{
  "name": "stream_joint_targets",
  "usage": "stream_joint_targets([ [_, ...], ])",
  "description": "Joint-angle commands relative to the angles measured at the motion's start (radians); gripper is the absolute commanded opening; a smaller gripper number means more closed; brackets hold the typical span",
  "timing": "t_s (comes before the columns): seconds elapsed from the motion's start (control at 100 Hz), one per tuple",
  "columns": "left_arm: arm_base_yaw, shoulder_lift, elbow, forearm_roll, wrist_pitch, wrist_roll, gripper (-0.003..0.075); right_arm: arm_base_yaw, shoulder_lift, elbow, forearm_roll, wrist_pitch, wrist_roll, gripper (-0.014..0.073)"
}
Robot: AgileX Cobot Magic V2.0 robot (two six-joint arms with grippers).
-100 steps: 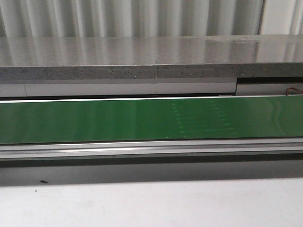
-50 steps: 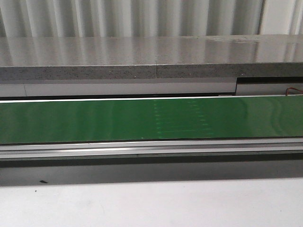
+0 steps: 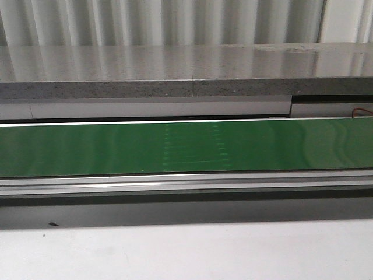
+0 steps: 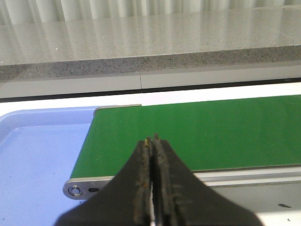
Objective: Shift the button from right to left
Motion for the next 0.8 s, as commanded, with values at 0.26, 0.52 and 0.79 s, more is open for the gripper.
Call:
stream_joint_targets([
  [0.26, -0.001, -0.033, 0.040, -0.002, -0.077, -0.007, -0.0020, -0.004, -0.045, -0.076, 0.070, 0.040, -0.051, 0.0152],
  [0.52, -0.001, -0.033, 0.040, -0.002, -0.077, -0.007, -0.0020, 0.042, -0.232, -0.071, 0.108, 0.078, 0.028, 0.0155],
  [0.79, -0.001, -0.033, 0.040, -0.002, -0.077, -0.007, -0.0020, 0.226, -0.310, -0.068, 0.109, 0.141, 0.200, 0.0153],
])
